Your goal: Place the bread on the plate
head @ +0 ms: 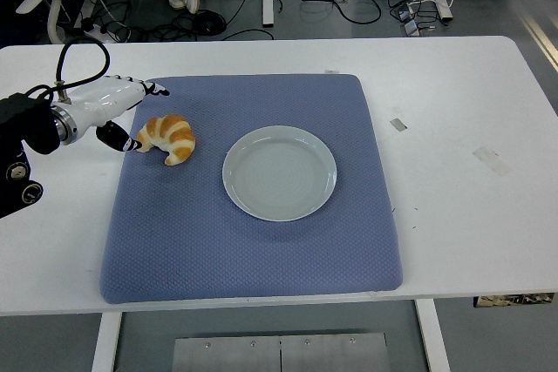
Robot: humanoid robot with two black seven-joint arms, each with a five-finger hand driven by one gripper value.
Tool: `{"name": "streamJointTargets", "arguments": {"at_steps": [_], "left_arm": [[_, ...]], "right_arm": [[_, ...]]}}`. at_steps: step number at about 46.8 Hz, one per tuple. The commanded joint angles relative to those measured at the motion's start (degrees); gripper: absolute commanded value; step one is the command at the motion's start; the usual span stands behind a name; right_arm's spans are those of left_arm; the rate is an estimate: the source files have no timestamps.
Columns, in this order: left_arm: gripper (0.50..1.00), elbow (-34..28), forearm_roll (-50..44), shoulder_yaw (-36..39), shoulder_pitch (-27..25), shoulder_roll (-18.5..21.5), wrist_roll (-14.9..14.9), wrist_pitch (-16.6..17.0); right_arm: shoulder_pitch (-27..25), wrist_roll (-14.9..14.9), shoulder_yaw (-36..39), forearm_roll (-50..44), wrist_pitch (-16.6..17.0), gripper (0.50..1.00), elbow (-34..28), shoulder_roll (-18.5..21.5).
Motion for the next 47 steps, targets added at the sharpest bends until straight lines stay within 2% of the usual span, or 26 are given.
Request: {"name": "streamJointTargets", "arguments": {"at_steps": [1,34,47], "left_arm": [[0.875,0.20,-0.57,-0.06,0.01,-0.58,-0.59,0.08],[0.854,3.27,-2.07,-0.06,2.56,-3.74,-4.37,2.90],[0.790,4.33,-2.07,0.02,3.62,-4.27,-4.46,2.90]], "right_arm": [[0.00,-0.01,0.00,0.00,0.00,1.000,0.00,0.00],[0.00,-0.01,0.00,0.00,0.00,1.000,0.00,0.00],[0.00,-0.01,0.00,0.00,0.00,1.000,0.00,0.00]]}}
